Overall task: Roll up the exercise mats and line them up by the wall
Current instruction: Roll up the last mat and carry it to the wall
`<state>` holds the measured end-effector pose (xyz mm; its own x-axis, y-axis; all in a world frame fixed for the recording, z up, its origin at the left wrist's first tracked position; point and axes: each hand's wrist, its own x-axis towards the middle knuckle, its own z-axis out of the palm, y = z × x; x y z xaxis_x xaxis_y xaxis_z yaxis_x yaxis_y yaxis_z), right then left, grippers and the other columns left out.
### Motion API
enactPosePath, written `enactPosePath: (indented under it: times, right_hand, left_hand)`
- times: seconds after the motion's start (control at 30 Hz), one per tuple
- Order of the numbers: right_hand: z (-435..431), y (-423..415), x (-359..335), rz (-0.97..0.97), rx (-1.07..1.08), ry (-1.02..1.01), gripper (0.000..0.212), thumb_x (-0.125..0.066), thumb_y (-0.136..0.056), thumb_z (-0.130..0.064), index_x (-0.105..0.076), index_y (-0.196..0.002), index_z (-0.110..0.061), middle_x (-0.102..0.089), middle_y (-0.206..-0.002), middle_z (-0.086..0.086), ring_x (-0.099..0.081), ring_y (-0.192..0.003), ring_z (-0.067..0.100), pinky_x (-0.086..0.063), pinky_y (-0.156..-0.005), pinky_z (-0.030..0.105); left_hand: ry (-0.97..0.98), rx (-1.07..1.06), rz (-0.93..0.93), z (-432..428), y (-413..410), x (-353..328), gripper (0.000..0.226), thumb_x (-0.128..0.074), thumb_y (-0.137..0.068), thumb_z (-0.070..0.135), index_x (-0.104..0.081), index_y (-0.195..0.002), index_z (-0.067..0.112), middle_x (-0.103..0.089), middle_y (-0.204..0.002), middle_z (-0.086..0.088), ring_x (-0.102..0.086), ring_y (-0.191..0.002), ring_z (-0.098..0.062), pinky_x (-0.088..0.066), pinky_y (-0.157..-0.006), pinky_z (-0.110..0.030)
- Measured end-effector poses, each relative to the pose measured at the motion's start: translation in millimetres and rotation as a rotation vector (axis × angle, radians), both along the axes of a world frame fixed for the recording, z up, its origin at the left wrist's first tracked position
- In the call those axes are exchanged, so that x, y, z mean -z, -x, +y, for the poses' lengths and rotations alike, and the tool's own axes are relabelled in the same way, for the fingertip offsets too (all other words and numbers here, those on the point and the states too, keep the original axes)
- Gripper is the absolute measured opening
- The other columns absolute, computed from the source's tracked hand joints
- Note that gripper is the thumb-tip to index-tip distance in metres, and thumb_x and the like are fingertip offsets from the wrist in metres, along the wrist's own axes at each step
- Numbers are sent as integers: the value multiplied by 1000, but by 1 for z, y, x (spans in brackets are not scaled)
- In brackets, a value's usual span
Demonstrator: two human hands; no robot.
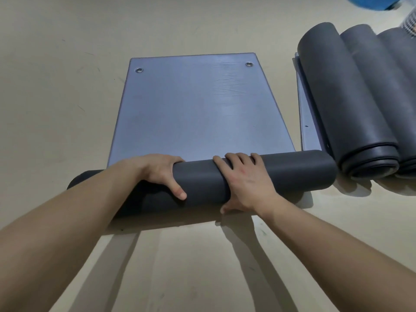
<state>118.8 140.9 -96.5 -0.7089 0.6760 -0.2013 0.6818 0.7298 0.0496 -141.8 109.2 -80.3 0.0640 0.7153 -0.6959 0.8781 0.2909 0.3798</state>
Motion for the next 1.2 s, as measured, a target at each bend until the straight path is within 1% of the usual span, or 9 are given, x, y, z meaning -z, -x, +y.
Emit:
enactPosePath:
  times: [0.2,0.37,0.47,0.57,0.73,0.87,1.0,1.1,1.2]
  right_hand:
    - [49,24,-22,-43,-9,191,115,-77,-58,-82,-30,-153,-38,-56,-137,-2,-58,-119,27,-45,-102,46]
    - [49,23,-9,-33,69,43,128,-71,-53,-91,-24,-158,-33,-46,-152,2,-44,-138,30,-29,-118,55]
    - [44,25,-13,-77,71,53,117,-71,-51,-93,-39,-146,-31,-56,-135,1,-56,-119,29,-44,-103,48]
    - [36,30,-27,-122,97,346,105,-76,-45,-91,-54,-128,-31,-65,-113,-7,-62,-101,22,-53,-84,39]
    - [2,9,-15,4,56,206,128,-62,-49,-98,-32,-155,-34,-49,-148,-7,-47,-133,22,-33,-116,47]
    - [-7,-6,-7,-73,-13,189,146,-65,-44,-99,-10,-160,-28,-31,-159,1,-33,-144,29,-23,-122,52]
    - [32,16,-18,-71,40,358,140,-73,-44,-94,-23,-159,-31,-45,-151,-1,-47,-133,27,-39,-111,49]
    - [39,19,-17,-19,22,345,130,-74,-50,-91,-31,-157,-30,-49,-148,-3,-46,-132,25,-37,-112,45]
    - [12,12,-3,33,-1,149,131,-69,-55,-89,-21,-159,-26,-35,-159,3,-35,-143,29,-24,-121,48]
  left_hand:
    - [-505,223,537,-45,-25,16,130,-69,-58,87,-11,-158,27,-38,-155,-2,-44,-136,-27,-34,-118,-48]
    - [-457,169,418,-13,-11,6,113,-79,-62,74,-25,-152,31,-54,-137,1,-57,-115,-25,-49,-99,-41]
    - [-364,184,343,-4,-6,-2,105,-83,-58,71,-35,-144,34,-59,-124,5,-58,-105,-22,-48,-85,-35]
    - [-84,142,151,-7,3,-1,97,-92,-53,63,-46,-135,39,-61,-119,11,-59,-105,-18,-49,-92,-36]
    - [63,19,-80,-13,9,9,88,-99,-53,49,-55,-128,39,-65,-119,13,-63,-105,-12,-52,-98,-35]
    - [-125,-3,46,-17,11,-1,96,-95,-52,62,-55,-136,37,-61,-129,14,-60,-112,-15,-49,-96,-35]
    - [-560,173,388,-53,-4,-6,100,-57,-70,87,-41,-151,32,-48,-151,3,-47,-134,-22,-43,-108,-42]
    - [-513,299,567,-80,-25,21,136,-56,-59,93,-4,-161,18,-19,-165,-10,-23,-150,-33,-19,-125,-52]
    - [-521,286,508,-55,-10,22,133,-65,-62,87,-5,-160,22,-24,-164,-5,-28,-148,-28,-19,-125,-47]
